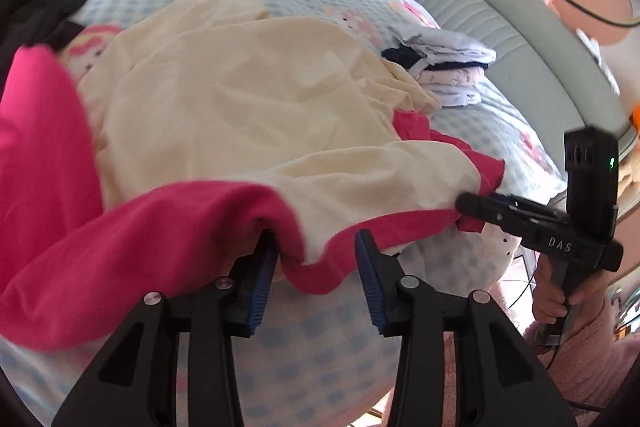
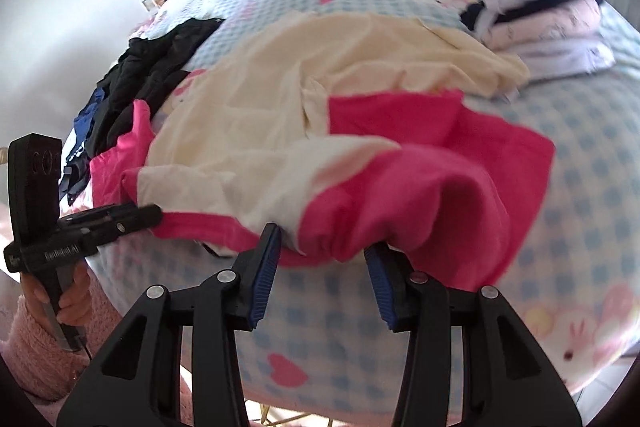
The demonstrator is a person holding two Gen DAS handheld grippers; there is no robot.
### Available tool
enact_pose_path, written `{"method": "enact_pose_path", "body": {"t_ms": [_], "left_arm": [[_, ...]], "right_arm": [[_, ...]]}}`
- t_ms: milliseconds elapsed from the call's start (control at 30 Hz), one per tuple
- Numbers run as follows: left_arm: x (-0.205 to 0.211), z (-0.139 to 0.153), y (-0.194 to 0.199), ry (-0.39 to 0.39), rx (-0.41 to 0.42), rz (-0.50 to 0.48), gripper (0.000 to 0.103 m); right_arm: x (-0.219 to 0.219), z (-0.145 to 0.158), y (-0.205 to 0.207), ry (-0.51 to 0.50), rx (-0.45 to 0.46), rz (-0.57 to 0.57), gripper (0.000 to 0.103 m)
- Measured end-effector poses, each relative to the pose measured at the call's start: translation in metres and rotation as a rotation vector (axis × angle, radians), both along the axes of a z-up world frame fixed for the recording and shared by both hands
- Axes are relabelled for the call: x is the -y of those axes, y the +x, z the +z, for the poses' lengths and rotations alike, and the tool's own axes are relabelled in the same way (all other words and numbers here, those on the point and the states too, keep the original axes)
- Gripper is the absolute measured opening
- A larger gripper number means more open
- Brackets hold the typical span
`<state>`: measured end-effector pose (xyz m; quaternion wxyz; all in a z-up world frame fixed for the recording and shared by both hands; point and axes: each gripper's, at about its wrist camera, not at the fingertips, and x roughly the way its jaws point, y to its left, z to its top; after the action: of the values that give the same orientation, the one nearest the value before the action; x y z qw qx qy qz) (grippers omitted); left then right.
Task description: Fold clothes
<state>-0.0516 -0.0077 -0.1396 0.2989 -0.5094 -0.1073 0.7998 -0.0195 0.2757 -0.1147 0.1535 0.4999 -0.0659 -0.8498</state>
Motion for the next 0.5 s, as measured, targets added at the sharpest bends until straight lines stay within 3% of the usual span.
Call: {"method": "enact_pose_path", "body": {"t_ms": [200, 233, 267, 300, 433, 500], "left_arm": [[-0.017, 0.011, -0.007, -0.044, -0.038, -0.014, 0.051], [-0.016, 0.014, -0.008, -0.032, -0.043, 0.003, 0.046], [-0.014, 0.016, -0.01, -0.02, -0.047, 0.02, 0.031], [-0.013, 0.019, -0.012, -0.008, -0.051, 0.036, 0.027], [0.007, 0.029, -0.024, 0.059, -0.06, 0.15, 0.025], [0.013, 0.026, -0.027, 0.072, -0.035, 0.159, 0.025]], "right_arm": [[0.001, 0.006, -0.014, -0.027, -0.012, -0.032, 0.045], [0.0, 0.007, -0.015, -0.038, -0.015, -0.04, 0.045], [-0.001, 0.009, -0.017, -0.049, -0.019, -0.047, 0.045], [-0.003, 0.011, -0.018, -0.061, -0.023, -0.058, 0.045], [-0.01, 0.02, -0.024, -0.084, -0.052, -0.114, 0.045], [-0.014, 0.02, -0.025, -0.069, -0.055, -0.151, 0.045]]}}
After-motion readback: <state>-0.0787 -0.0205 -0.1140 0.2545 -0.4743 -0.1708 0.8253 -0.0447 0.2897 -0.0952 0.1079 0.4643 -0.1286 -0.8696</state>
